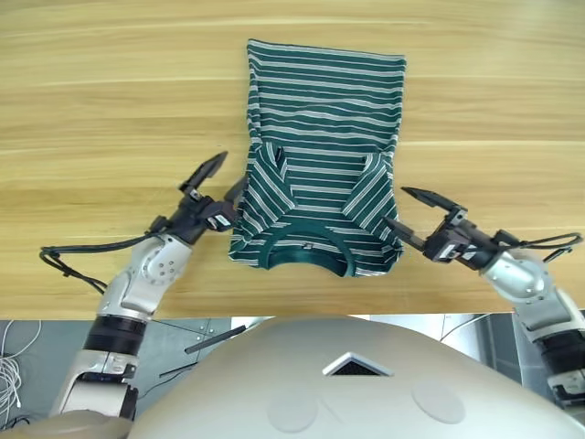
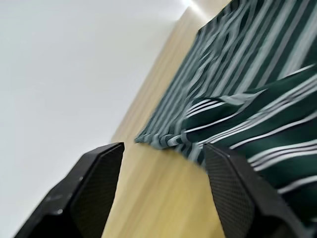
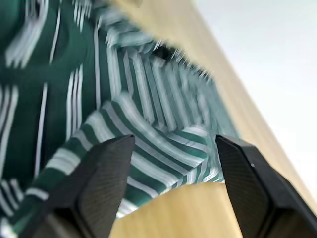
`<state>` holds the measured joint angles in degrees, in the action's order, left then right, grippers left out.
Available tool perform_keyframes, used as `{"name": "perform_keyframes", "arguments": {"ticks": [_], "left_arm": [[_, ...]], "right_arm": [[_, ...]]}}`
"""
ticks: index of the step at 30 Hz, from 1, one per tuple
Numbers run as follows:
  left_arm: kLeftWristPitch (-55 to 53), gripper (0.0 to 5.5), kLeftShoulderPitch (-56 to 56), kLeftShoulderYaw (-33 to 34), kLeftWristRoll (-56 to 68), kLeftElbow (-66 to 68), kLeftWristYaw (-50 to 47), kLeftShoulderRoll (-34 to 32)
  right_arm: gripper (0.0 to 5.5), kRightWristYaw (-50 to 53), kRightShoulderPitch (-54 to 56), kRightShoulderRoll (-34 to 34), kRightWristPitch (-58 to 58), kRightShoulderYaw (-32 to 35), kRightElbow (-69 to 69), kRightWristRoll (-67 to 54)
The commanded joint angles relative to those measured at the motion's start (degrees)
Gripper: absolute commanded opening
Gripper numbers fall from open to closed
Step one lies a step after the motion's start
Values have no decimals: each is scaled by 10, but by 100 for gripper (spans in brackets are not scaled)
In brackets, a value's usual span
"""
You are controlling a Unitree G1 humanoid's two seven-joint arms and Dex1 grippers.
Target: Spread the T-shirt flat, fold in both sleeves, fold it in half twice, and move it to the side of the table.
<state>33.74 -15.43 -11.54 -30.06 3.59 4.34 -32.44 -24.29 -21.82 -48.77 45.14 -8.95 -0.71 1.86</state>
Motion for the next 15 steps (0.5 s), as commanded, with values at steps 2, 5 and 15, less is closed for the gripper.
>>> {"name": "perform_keyframes", "arguments": {"ticks": [2, 5, 15], "left_arm": [[7, 299, 2, -17, 10, 4, 29, -6], [15, 299, -6, -17, 27, -1, 43, -12], [5, 299, -23, -30, 36, 23, 83, -16]], "right_arm": [[305, -34, -41, -14, -12, 17, -6, -6], [305, -38, -41, 0, -17, 10, 15, 23], [305, -34, -14, 21, -23, 4, 113, 96]]}}
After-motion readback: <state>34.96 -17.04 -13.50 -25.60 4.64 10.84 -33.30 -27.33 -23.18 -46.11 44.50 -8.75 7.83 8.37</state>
